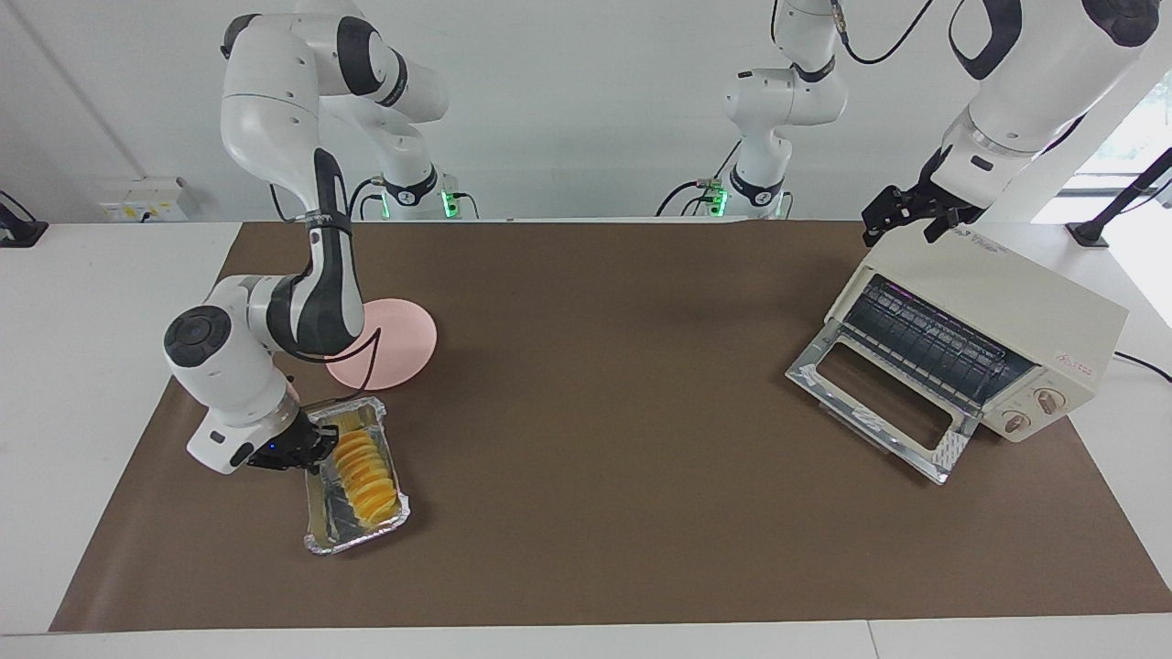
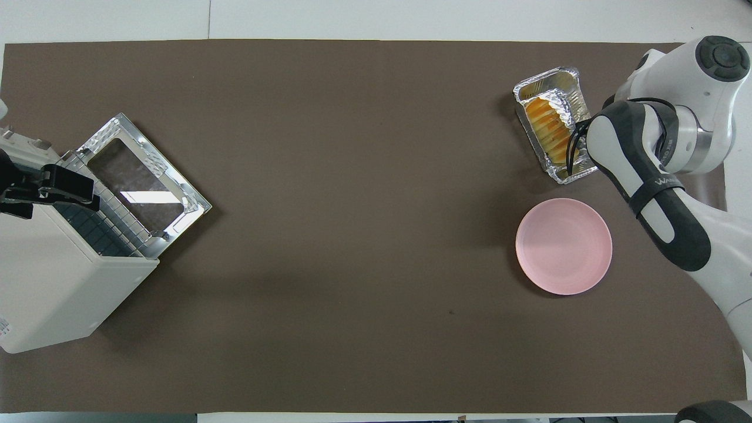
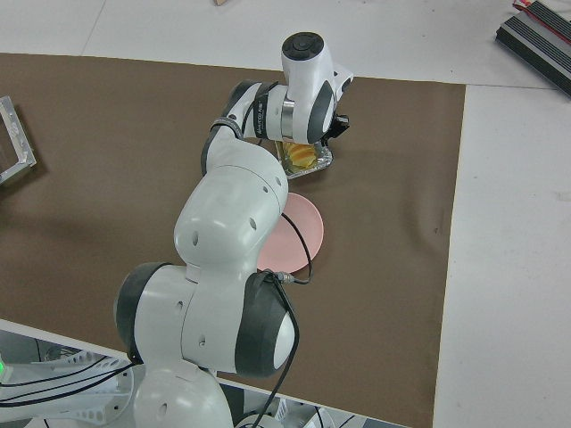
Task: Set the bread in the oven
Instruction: 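Slide the foil tray with the right gripper toward the toaster oven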
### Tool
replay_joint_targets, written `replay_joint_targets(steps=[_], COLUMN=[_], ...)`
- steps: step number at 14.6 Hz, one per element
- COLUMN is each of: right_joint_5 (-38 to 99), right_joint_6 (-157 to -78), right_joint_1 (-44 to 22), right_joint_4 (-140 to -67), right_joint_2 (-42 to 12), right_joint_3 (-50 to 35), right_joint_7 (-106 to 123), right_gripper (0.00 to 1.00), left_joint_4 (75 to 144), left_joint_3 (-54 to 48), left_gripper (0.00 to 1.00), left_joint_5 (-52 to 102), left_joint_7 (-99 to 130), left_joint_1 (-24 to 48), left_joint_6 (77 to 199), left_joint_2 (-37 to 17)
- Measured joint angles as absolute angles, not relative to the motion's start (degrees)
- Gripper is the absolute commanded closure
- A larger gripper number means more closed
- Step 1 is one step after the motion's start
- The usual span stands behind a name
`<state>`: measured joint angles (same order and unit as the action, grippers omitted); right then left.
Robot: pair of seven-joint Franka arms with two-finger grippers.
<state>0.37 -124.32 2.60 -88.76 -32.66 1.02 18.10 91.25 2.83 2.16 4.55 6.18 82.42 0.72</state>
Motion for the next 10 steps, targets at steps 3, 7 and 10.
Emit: replay_joint_targets(steps=[3,7,10], right_joint_5=[0.8,0.8,0.9], right_joint_6=[-121.0,-111.6,-109.4], right_joint_1=[2.6,2.3,-0.5], right_joint_4=[-88.2,-83.0,-80.3], right_joint_2=[-30.6,-27.6,-26.6], right_joint_3=[-1.5,-7.8,-12.5], right_joint_7=[12.5,-0.1,-12.6], right_gripper=[1.00,1.00,1.00], left_joint_4=[91.3,91.3,91.3], left_joint_3=[2.8,2.8,2.8], left_gripper=[0.00,0.00,0.00], left_joint_5=[2.2,2.2,2.2], left_joint_7=[4.5,4.5,4.5], left_joint_1=[6.2,6.2,6.2], left_joint_6=[82.4,82.4,82.4], left_joint_2=[0.7,0.7,0.7])
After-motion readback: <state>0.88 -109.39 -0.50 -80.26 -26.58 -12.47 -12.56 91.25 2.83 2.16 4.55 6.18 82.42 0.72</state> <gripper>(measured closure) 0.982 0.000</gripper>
